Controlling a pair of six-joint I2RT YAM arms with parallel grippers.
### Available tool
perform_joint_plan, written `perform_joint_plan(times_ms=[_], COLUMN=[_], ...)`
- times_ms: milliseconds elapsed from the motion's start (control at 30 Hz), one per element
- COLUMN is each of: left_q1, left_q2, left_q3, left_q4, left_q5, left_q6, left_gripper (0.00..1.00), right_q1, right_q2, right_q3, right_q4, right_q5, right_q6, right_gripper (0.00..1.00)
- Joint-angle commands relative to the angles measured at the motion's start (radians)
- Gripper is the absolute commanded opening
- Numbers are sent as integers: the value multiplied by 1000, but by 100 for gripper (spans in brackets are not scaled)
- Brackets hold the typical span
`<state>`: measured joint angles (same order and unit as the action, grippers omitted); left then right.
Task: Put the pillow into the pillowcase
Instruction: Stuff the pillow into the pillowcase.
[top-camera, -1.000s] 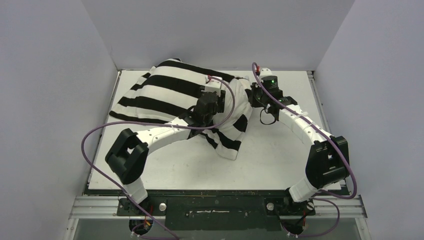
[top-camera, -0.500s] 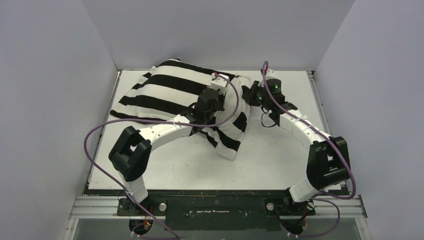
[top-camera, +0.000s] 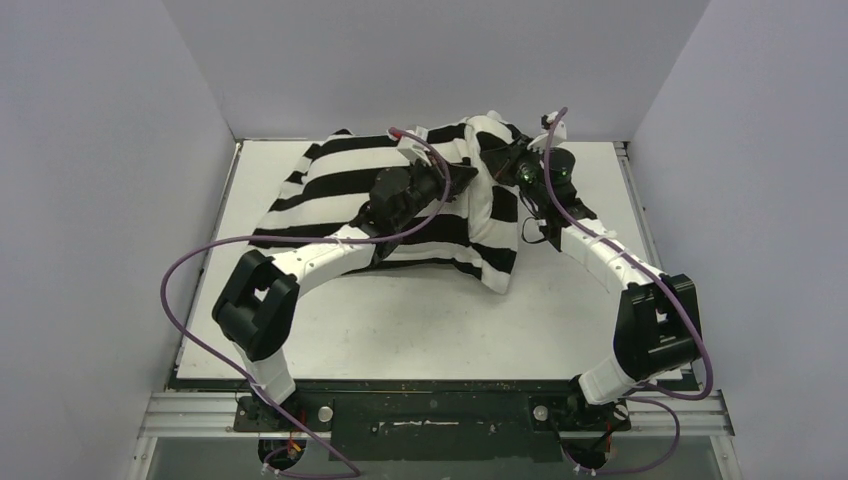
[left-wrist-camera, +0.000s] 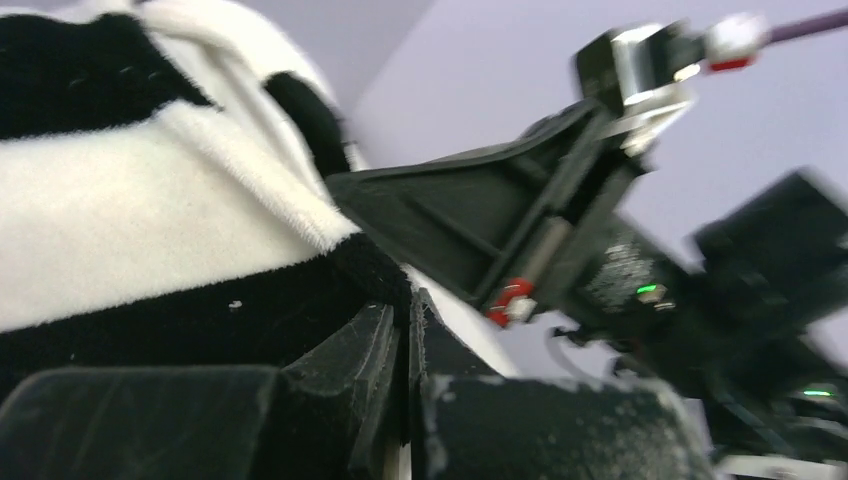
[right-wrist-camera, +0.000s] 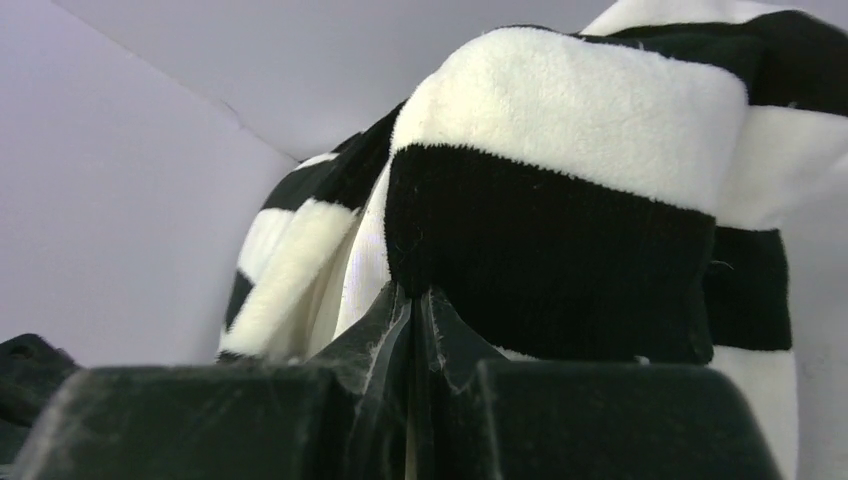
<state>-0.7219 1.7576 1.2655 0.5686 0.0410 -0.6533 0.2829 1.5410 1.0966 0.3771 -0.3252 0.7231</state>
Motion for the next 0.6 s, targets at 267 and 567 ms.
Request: perform_joint_plan(times_ms=[267,567], left_q1=[8,145], left_q2=[-29,-102], left_q3=[72,89], left_q4=[403,79], left_q5=[364,272], left_q6=[-378,-135], left_gripper=[0,0], right_q1=[115,-53], right_q2=[-20,-95], right_q3=[101,443], right_q4=[-152,-323], right_q5=[286,-142], right_q6=[-119,-152], right_gripper=[0,0])
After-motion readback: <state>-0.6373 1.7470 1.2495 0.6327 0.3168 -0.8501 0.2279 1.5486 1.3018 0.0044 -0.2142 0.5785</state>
